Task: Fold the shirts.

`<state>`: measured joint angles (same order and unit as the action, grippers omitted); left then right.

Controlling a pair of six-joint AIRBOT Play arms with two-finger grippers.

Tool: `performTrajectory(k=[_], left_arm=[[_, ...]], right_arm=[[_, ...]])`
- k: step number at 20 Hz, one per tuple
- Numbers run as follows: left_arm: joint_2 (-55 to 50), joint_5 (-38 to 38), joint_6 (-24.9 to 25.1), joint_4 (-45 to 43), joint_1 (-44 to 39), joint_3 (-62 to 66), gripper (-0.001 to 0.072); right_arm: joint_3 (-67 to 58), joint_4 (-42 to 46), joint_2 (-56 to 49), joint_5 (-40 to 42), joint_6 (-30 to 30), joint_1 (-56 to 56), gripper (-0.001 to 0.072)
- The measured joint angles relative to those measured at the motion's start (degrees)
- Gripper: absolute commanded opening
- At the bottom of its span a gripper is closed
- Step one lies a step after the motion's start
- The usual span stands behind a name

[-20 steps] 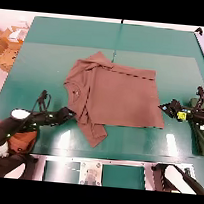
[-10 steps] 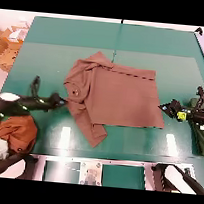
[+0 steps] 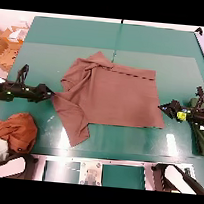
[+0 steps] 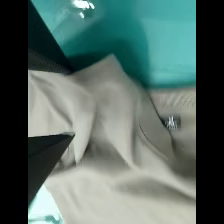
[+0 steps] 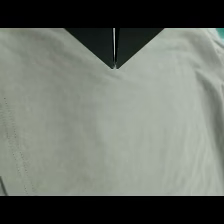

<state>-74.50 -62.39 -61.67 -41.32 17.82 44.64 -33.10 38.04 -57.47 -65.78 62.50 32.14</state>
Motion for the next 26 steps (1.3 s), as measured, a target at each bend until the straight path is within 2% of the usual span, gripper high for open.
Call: performTrajectory(k=[1,2,3,7,10,12,16,20,21,23,26], left_arm=[[-1.1,-0.3,0.1,-1.4,0.7,1.6,0.0434],[-1.9,-1.2,0.0,-3.7,1.7,3.7,0.0434],[-2.4,-2.6,-0.8,-6.2,3.2,6.4,0.0434],[-3.3,-11.3,-5.9,-13.9,8.3,12.5,0.0434],[-3.5,-13.9,-7.2,-12.3,8.8,8.8,0.0433],[-3.6,-12.3,-6.2,-9.1,7.5,4.3,0.0433],[-3.7,-3.0,-1.6,-2.1,2.1,-4.4,0.0432],[-3.7,2.3,1.0,2.4,-3.9,-8.0,0.043],[-3.7,3.0,1.3,2.7,-5.0,-8.3,0.041],[-3.7,3.3,1.7,2.8,-6.5,-8.9,0.0248],[-3.8,2.2,2.0,1.9,-7.5,-9.4,0.0226]], right_arm=[[-0.5,0.0,0.0,-0.1,0.1,0.5,0.0141],[-1.2,0.1,0.0,-0.1,0.1,1.3,0.0293],[-2.1,0.1,0.0,-0.2,0.1,2.4,0.031],[-4.5,3.0,0.0,-0.4,0.4,9.0,0.0279],[-3.6,7.3,0.0,-0.6,1.3,12.2,0.0278],[-2.5,8.7,0.0,-0.3,1.4,13.0,0.0278],[-0.7,10.1,0.0,0.7,1.5,13.7,0.0251],[0.0,10.4,0.0,1.1,1.5,13.9,0.0251],[0.1,10.4,0.0,1.3,1.5,13.9,0.0251],[0.2,10.6,0.0,1.5,1.5,14.0,0.0251],[0.2,10.6,0.0,1.6,1.6,13.9,0.0268]])
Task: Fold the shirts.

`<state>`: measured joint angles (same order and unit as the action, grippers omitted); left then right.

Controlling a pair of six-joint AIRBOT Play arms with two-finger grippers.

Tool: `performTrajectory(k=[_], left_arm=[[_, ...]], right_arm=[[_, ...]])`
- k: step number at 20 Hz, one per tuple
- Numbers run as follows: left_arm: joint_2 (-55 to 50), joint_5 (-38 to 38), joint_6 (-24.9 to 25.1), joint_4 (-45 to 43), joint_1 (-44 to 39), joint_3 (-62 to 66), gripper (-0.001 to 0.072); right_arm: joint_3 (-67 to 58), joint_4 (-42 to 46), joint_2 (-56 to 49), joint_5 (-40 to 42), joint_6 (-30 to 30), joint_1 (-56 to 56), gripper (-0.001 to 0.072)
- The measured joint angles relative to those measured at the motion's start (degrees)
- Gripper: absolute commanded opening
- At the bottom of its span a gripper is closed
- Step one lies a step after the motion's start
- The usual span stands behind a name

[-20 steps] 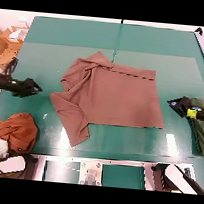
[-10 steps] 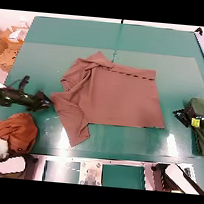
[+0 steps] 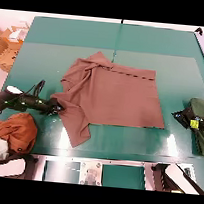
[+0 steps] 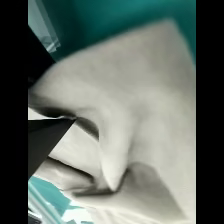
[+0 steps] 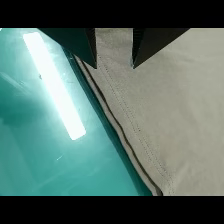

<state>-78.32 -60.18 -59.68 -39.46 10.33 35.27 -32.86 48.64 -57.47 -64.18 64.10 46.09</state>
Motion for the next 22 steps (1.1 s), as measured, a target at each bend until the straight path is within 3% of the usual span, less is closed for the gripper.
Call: performTrajectory(k=[1,3,8,15,22], left_arm=[[0.0,0.0,0.0,-0.5,-0.2,0.0,0.003],[0.0,0.2,0.1,-1.9,-0.5,0.3,0.0028],[0.0,2.1,0.1,-4.0,-0.6,4.3,0.0029],[0.0,0.0,0.2,-6.5,-0.6,7.7,0.0029],[0.0,-0.5,0.1,-6.8,-0.6,8.1,0.0029]], right_arm=[[0.0,0.0,0.0,0.0,0.0,0.0,0.0272],[0.0,0.1,0.0,0.1,0.0,0.0,0.034],[0.0,3.0,-2.5,-1.1,1.3,0.1,0.0371],[0.2,4.4,-14.7,-5.5,0.3,-0.2,0.0369],[-0.2,4.3,-20.4,-6.6,-1.3,-5.9,0.0367]])
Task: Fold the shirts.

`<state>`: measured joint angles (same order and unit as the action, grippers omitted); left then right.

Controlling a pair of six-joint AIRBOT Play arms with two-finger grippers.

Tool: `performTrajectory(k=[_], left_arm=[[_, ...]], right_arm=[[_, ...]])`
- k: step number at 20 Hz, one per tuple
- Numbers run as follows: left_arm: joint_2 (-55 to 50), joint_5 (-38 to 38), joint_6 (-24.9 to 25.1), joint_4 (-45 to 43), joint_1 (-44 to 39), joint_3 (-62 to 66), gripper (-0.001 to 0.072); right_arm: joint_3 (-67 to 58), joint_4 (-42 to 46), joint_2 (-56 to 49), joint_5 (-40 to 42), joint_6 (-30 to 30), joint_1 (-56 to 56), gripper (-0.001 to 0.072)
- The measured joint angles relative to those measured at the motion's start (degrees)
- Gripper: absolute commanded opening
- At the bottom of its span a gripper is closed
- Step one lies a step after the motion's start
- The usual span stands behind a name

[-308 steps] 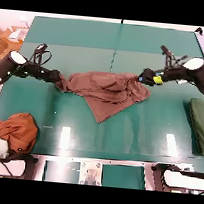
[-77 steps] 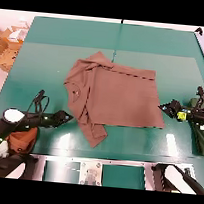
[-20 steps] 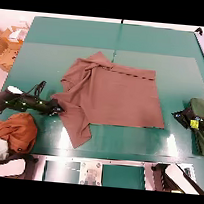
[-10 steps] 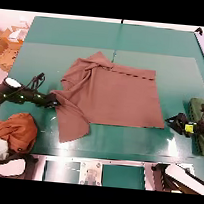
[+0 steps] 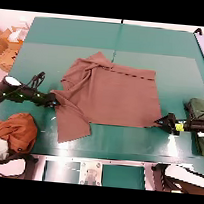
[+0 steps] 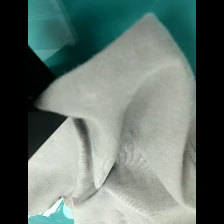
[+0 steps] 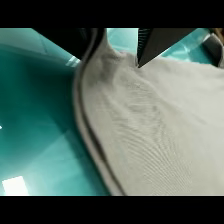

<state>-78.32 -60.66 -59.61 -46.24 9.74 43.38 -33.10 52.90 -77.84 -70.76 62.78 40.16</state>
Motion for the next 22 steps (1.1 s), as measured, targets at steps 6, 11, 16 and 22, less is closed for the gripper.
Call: performTrajectory(k=[6,11,16,22], left_arm=[[0.0,0.0,-0.1,0.0,0.0,0.0,0.0029],[0.0,-0.1,-0.3,0.0,0.0,0.2,0.0028],[2.9,-6.4,-2.1,0.2,0.0,8.6,0.0028],[15.6,-12.4,-9.1,0.6,0.0,40.4,0.0028]], right_arm=[[-1.1,-0.2,-1.3,-0.7,-0.6,-1.8,0.0347],[-0.4,-2.2,-1.9,1.7,-0.9,-2.8,0.0012],[-8.9,-8.4,1.4,3.3,-2.3,-2.8,0.0011],[-36.3,-26.6,16.6,-3.1,-1.1,-3.0,0.0011]])
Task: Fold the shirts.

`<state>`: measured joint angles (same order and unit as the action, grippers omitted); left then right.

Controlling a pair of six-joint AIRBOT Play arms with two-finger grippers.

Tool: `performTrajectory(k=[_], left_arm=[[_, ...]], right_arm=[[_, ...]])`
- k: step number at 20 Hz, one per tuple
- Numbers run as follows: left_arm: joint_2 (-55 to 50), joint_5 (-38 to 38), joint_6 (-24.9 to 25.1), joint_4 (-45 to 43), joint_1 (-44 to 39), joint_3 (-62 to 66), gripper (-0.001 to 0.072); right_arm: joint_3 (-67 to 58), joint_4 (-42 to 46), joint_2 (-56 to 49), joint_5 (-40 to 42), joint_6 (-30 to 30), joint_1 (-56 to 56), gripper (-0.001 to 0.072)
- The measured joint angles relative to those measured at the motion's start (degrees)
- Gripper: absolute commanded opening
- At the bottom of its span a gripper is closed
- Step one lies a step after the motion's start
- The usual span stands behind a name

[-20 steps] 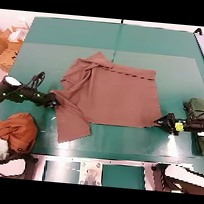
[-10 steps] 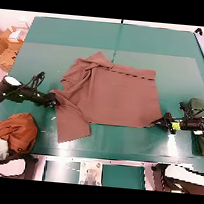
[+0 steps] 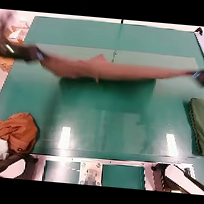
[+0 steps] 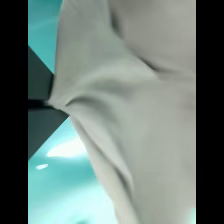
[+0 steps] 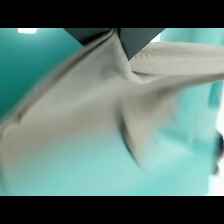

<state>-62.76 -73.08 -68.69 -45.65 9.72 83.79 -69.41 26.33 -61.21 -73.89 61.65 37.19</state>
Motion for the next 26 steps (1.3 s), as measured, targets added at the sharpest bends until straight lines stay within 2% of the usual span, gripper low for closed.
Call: performTrajectory(k=[4,6,12,16,19,23,26], left_arm=[[6.2,1.2,-2.5,0.1,0.0,28.7,0.0029],[9.2,3.8,-3.3,-0.7,0.0,37.5,0.0029],[16.0,7.5,-5.4,-9.7,0.0,45.0,0.0029],[17.0,6.1,-7.0,-15.5,0.0,37.4,0.0029],[16.2,4.7,-7.2,-13.9,0.0,24.8,0.0029],[11.3,4.5,-2.3,-5.9,0.0,4.0,0.0029],[4.0,8.9,2.7,-1.2,0.0,-10.0,0.0029]], right_arm=[[-18.9,-5.8,10.4,5.8,1.8,1.3,0.0012],[-25.9,-7.0,15.0,10.1,2.1,3.2,0.0012],[-33.4,-4.3,23.0,17.8,4.2,6.4,0.0012],[-27.5,-3.5,24.1,17.6,6.0,6.8,0.0012],[-17.0,-4.9,24.0,15.8,5.2,5.6,0.0012],[1.2,-5.0,20.5,16.0,0.5,-2.1,0.0012],[12.8,-4.9,13.0,21.7,-2.8,-8.9,0.0011]])
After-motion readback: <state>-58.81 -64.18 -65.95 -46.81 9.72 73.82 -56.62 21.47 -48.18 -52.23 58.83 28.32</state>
